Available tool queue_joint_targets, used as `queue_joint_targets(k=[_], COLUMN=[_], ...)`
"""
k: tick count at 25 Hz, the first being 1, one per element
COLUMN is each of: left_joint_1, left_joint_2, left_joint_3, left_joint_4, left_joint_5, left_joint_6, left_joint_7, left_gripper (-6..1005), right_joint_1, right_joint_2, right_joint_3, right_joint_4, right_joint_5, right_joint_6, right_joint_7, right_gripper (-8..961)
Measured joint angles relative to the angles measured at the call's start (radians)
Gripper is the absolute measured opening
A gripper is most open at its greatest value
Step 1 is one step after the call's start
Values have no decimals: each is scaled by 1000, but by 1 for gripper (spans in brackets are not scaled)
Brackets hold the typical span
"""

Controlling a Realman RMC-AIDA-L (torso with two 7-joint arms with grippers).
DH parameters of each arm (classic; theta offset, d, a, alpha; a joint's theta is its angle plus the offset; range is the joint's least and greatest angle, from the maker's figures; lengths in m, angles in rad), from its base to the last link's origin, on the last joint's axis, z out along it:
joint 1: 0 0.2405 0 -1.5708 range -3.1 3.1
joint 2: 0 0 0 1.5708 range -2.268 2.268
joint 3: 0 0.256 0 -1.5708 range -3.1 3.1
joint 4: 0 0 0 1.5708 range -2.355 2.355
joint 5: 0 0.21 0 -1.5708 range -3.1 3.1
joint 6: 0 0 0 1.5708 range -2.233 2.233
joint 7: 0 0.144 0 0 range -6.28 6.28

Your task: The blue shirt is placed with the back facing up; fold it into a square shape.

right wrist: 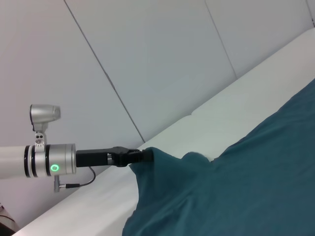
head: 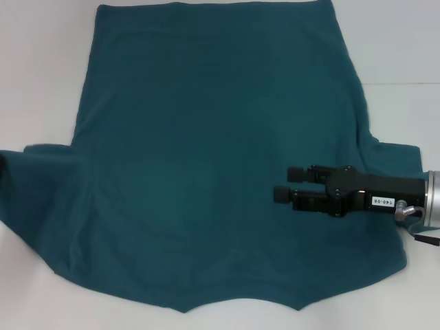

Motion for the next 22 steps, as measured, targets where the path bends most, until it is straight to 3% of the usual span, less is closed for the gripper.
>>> queue_joint_targets(k=[6, 10, 16, 19, 22], left_joint_1=[-4, 16, 34, 6, -31], left_joint_2=[1, -13, -38, -39, -38], left_joint_3=[23, 88, 143, 144, 147], left_joint_4=[5, 53, 195, 168, 68], left_joint_5=[0, 1, -10, -48, -89], left_joint_6=[5, 43, 333, 438, 450], left_joint_7=[-10, -73, -196, -234, -239], left_gripper=[1, 1, 2, 4, 7], right_joint_1=[-3, -5, -8, -9, -10], right_joint_2=[0, 0, 0, 0, 0], right_joint_3=[0, -2, -7, -9, -9], right_joint_4=[9, 10, 10, 11, 11], right_joint_5=[0, 0, 0, -3, -5], right_joint_6=[-1, -2, -4, -3, -2], right_joint_7=[0, 0, -6, -9, -9], right_gripper=[775, 775, 776, 776, 776])
